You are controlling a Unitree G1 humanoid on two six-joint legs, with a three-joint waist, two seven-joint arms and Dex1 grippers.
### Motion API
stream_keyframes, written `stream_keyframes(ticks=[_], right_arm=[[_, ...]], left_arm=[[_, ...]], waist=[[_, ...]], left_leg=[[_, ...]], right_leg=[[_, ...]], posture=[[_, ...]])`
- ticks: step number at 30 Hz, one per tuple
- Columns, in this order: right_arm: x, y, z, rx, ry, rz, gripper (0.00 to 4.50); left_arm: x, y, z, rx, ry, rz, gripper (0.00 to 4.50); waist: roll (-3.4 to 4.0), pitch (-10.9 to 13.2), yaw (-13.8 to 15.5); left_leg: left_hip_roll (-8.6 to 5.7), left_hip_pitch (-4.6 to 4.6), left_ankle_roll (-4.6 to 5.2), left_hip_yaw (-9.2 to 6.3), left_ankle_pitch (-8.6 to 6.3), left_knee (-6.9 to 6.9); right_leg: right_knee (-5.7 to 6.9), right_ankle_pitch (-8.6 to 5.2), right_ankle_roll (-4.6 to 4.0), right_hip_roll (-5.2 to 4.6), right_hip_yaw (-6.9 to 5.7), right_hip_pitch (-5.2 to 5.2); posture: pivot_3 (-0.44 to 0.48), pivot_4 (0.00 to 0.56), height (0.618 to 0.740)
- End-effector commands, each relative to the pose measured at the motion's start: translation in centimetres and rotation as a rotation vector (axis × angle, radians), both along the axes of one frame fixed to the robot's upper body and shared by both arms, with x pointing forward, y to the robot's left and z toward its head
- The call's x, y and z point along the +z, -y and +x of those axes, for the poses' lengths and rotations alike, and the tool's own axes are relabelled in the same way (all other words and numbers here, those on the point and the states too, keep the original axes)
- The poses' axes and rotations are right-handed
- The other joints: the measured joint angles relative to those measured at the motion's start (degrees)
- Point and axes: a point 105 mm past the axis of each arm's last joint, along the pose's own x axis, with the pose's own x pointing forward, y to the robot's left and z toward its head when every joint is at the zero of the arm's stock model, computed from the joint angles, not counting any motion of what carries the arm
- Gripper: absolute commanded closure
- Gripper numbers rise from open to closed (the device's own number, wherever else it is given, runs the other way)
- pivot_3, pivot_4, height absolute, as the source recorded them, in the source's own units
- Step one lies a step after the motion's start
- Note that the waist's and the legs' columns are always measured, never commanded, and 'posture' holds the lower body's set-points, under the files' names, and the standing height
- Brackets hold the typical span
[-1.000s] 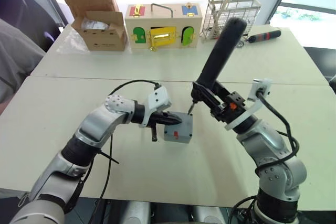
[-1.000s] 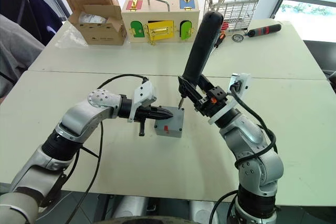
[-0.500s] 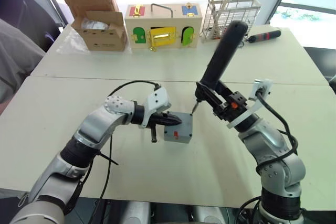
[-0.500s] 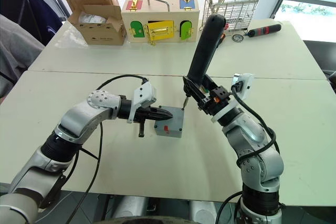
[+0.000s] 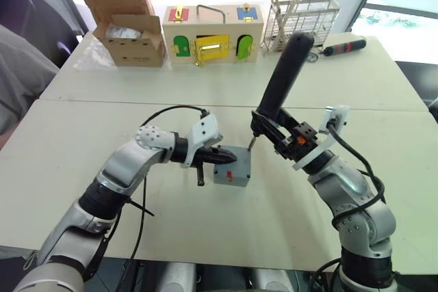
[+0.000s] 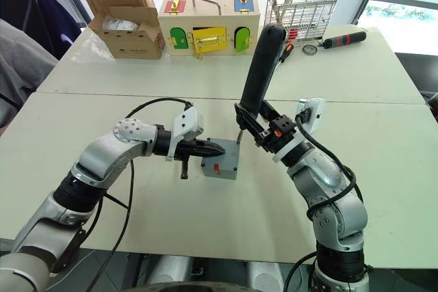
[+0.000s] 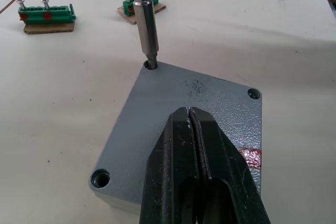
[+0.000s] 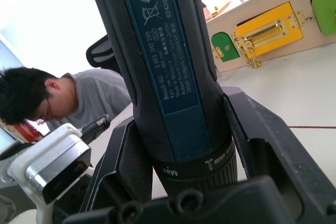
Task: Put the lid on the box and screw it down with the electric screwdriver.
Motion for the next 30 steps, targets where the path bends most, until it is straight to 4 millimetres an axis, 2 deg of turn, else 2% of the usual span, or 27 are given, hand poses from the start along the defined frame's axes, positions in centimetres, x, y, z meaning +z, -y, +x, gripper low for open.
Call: stream_keyframes(ticks=[1, 6, 11, 15, 18, 21, 30], right_arm=[[0.9, -0.3, -0.1, -0.010, 0.071, -0.009, 2.72], [0.0, -0.3, 0.2, -0.017, 0.049, -0.007, 2.72], [-0.6, -1.4, -0.6, 0.030, 0.052, -0.038, 2.72], [-0.8, -2.0, -1.0, 0.049, 0.059, -0.051, 2.72], [0.0, -1.5, -0.3, -0.005, 0.072, 0.006, 2.72], [-0.4, -1.4, -0.1, -0.015, 0.082, -0.041, 2.72], [-0.5, -1.6, 0.0, -0.029, 0.080, -0.020, 2.72]], left_arm=[[-1.7, -0.6, 0.1, 0.038, -0.035, 0.054, 4.50], [-2.1, -0.7, 0.1, 0.039, -0.037, 0.065, 4.50], [-2.7, -0.7, 0.0, 0.042, -0.045, 0.078, 4.50], [-2.9, -0.7, -0.1, 0.042, -0.048, 0.079, 4.50], [-3.0, -0.7, -0.1, 0.042, -0.046, 0.082, 4.50], [-3.0, -0.7, -0.1, 0.041, -0.044, 0.084, 4.50], [-3.4, -0.8, -0.2, 0.039, -0.035, 0.101, 4.50]], waist=[[-0.04, -0.02, 0.00], [-0.14, -0.09, 0.00], [-0.21, -0.20, 0.03], [-0.28, -0.50, 0.03], [-0.29, -0.54, 0.03], [-0.29, -0.54, 0.04], [-0.29, -0.54, 0.05]], left_leg=[[0.00, 0.02, 0.00, 0.00, 0.00, 0.00], [0.00, 0.17, 0.02, 0.00, -0.01, -0.01], [0.01, 0.78, 0.37, 0.00, -0.22, -0.16], [0.04, 0.80, 0.39, -0.02, -0.24, -0.18], [0.04, 0.80, 0.38, -0.02, -0.24, -0.18], [0.04, 0.80, 0.35, -0.02, -0.22, -0.18], [0.04, 0.80, 0.37, -0.02, -0.23, -0.17]], right_leg=[[0.00, 0.00, 0.00, 0.00, 0.00, 0.02], [0.00, 0.00, 0.00, 0.00, 0.00, 0.17], [-0.21, -0.01, 0.00, 0.01, 0.00, 0.80], [-0.23, -0.01, 0.00, 0.04, -0.01, 0.81], [-0.23, -0.01, 0.00, 0.04, -0.01, 0.82], [-0.23, -0.01, 0.00, 0.03, -0.01, 0.81], [-0.23, -0.01, 0.00, 0.03, -0.01, 0.83]], posture=[[0.000, 0.150, 0.740], [0.000, 0.150, 0.740], [0.000, 0.150, 0.740], [0.000, 0.150, 0.740], [0.000, 0.150, 0.740], [0.000, 0.150, 0.740], [0.000, 0.150, 0.740]])
